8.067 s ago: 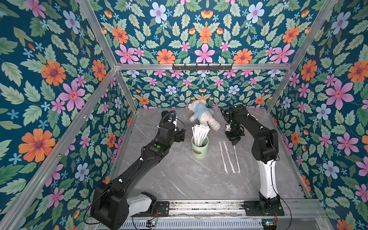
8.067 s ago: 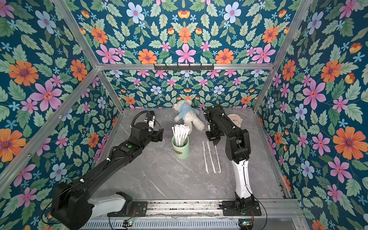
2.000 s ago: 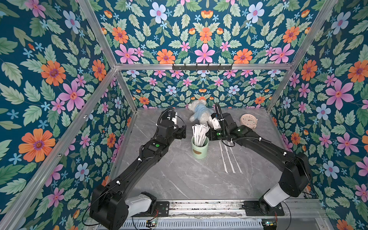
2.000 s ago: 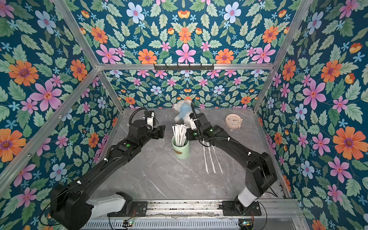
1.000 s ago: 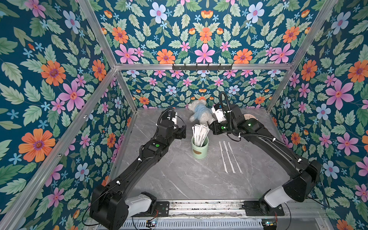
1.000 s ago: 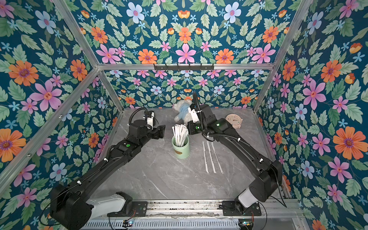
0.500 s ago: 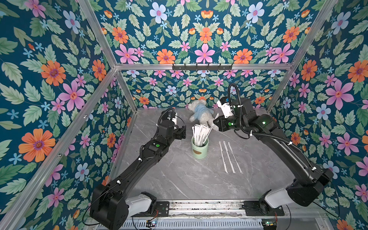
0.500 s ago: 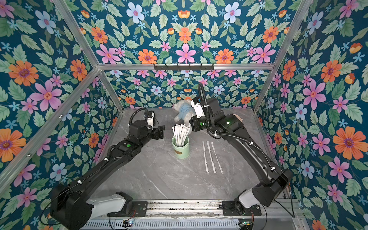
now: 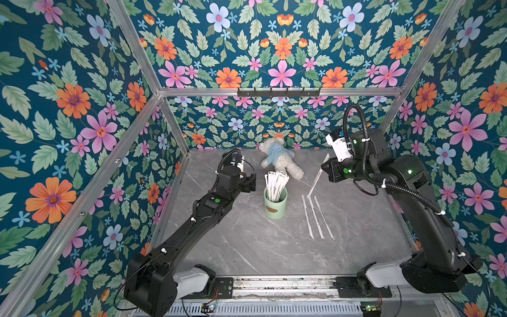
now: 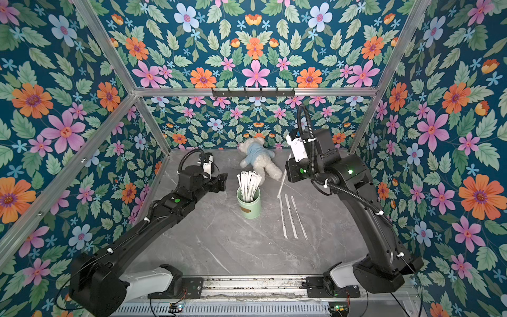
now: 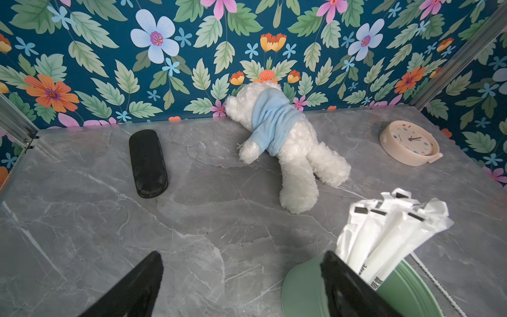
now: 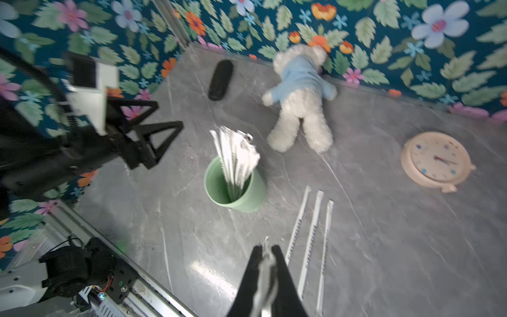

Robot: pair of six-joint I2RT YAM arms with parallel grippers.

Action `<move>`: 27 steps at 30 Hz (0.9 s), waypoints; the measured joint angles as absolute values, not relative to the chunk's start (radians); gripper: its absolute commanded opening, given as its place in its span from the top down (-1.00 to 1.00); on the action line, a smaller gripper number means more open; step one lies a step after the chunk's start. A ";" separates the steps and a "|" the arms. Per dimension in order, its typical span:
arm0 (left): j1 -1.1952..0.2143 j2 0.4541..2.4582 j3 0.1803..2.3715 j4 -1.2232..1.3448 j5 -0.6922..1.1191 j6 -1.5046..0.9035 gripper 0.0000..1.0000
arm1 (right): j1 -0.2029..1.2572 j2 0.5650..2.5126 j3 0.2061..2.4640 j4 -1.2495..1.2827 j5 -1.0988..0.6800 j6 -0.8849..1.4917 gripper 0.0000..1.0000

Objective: Take the straws out of the storage container
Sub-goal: Place the straw at the center of the board.

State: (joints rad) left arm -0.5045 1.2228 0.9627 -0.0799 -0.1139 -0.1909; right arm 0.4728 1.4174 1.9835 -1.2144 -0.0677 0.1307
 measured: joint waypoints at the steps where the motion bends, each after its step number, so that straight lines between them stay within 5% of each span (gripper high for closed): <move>1: -0.505 1.223 0.963 -0.080 -0.114 -0.191 -0.84 | 0.439 1.426 1.985 -1.250 -0.068 0.129 0.83; 13: -0.505 1.223 0.962 -0.080 -0.114 -0.184 -0.84 | 0.252 1.599 1.842 -1.495 -0.049 0.122 0.86; 27: -0.506 1.223 0.962 -0.080 -0.112 -0.184 -0.84 | 0.236 1.917 1.782 -1.512 0.085 0.133 0.91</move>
